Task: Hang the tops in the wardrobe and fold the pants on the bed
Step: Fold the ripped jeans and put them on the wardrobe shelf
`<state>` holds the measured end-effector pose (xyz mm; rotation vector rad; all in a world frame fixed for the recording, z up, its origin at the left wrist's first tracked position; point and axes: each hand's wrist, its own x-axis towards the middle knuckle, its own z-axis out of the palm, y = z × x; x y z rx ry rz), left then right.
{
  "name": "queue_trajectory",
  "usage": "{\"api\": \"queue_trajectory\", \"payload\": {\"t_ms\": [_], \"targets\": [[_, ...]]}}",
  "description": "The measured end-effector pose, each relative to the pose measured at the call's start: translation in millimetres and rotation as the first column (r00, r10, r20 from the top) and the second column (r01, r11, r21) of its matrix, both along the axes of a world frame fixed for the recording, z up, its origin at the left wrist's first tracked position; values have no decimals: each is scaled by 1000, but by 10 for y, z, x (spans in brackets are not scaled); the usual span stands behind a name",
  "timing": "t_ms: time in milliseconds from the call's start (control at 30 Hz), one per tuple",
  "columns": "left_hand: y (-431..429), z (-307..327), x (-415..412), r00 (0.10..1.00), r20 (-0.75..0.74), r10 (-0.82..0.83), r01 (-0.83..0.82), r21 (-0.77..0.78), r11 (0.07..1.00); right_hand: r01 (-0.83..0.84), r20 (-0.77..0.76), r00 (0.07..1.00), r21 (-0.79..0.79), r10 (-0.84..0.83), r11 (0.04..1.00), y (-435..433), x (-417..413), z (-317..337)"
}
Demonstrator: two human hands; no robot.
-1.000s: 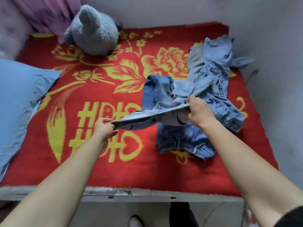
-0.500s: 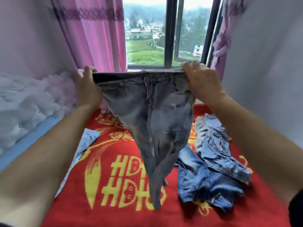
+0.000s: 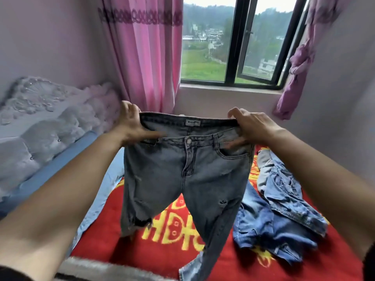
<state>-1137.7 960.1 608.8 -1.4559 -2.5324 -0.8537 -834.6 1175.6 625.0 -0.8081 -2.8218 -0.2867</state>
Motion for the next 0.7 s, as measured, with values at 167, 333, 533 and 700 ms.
{"api": "queue_trajectory", "payload": {"t_ms": [167,333,533,700], "targets": [[-95,-7,-8,996,-80,26,-38,-145,989,-110,-10,994,56,111,992,51,-76,66],[-90,-46,-124,951,-289,112,-175,-205,963,-161,-8,987,113,162,981,176,-55,37],[85,-95,-204,832,-551,59,-220,-231,948,-90,-40,995,2,90,996,381,-57,35],[280,-277,-293,694,-705,-149,70,-140,988,-39,-71,997,-140,29,989,652,-123,-5]]}}
